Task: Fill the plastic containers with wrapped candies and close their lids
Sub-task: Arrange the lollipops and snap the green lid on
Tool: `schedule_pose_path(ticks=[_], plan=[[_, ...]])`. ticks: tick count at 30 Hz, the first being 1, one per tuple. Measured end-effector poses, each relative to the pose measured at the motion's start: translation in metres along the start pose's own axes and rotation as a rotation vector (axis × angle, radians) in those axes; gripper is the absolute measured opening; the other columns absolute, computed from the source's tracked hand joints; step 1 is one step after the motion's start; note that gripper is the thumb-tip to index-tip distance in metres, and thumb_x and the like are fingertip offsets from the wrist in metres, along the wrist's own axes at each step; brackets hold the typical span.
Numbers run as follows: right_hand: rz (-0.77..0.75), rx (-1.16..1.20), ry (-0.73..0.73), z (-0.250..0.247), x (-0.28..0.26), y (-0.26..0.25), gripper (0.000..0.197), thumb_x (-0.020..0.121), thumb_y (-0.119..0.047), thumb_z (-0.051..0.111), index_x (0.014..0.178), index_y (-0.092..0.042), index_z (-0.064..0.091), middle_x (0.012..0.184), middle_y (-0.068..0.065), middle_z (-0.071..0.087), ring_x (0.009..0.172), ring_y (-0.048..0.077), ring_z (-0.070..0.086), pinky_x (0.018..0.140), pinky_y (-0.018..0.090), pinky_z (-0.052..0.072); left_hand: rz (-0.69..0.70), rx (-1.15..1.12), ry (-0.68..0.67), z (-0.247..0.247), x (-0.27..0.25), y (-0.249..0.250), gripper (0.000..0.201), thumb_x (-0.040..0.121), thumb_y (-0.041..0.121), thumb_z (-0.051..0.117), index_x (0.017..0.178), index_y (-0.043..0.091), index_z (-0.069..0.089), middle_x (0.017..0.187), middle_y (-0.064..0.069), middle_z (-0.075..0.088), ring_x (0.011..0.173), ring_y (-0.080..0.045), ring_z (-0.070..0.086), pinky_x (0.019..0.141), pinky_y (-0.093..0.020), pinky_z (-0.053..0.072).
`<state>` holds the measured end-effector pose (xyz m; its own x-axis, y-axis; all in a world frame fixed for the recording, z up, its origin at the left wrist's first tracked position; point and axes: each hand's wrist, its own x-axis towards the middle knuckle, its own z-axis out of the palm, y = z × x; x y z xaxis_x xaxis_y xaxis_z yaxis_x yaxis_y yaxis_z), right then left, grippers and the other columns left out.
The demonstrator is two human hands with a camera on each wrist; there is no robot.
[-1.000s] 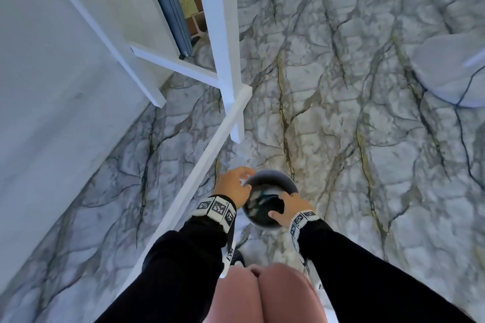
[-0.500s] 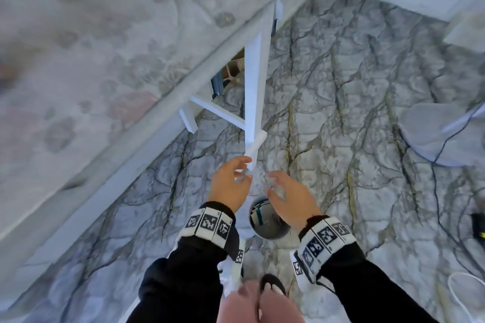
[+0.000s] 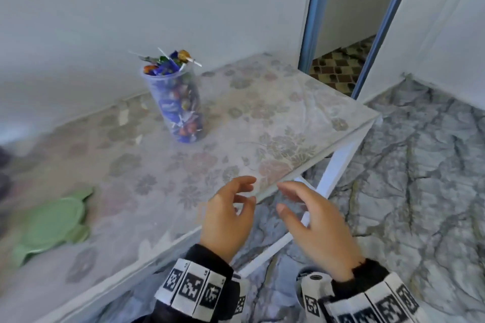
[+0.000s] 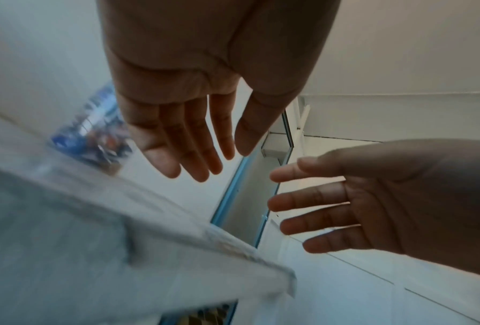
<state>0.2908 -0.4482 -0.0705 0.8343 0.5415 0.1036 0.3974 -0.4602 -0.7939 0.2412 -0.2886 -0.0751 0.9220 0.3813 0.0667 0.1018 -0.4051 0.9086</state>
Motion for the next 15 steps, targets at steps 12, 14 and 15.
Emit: schedule_pose_path(ticks=[12,14,15], plan=[[-0.138,0.115,-0.129,0.037,0.083,-0.041,0.034,0.093,-0.032,0.055,0.118,-0.050,0.041,0.116,-0.024,0.055,0.106,-0.005,0.052,0.090,0.020,0.043,-0.058,-0.008,0.360,-0.102,0.044,-0.019,0.035,0.083,0.012,0.067,0.110,0.030,0.053,0.105,0.015,0.060,0.090,-0.001,0.059,0.067,-0.014,0.044],[-0.150,0.148,-0.113,0.038,0.104,-0.042,0.036,0.092,-0.030,0.056,0.116,-0.050,0.041,0.113,-0.023,0.057,0.102,-0.004,0.054,0.088,0.018,0.045,-0.061,-0.018,0.420,-0.110,0.058,-0.019,0.040,0.081,0.016,0.070,0.113,0.029,0.051,0.105,0.016,0.058,0.092,0.001,0.057,0.069,-0.014,0.044],[-0.153,0.168,-0.101,0.039,0.115,-0.042,0.036,0.092,-0.029,0.057,0.116,-0.050,0.041,0.112,-0.021,0.058,0.100,-0.003,0.056,0.086,0.017,0.046,-0.060,-0.022,0.447,-0.113,0.066,-0.019,0.044,0.079,0.018,0.072,0.116,0.030,0.049,0.106,0.016,0.056,0.093,0.002,0.055,0.069,-0.014,0.044]])
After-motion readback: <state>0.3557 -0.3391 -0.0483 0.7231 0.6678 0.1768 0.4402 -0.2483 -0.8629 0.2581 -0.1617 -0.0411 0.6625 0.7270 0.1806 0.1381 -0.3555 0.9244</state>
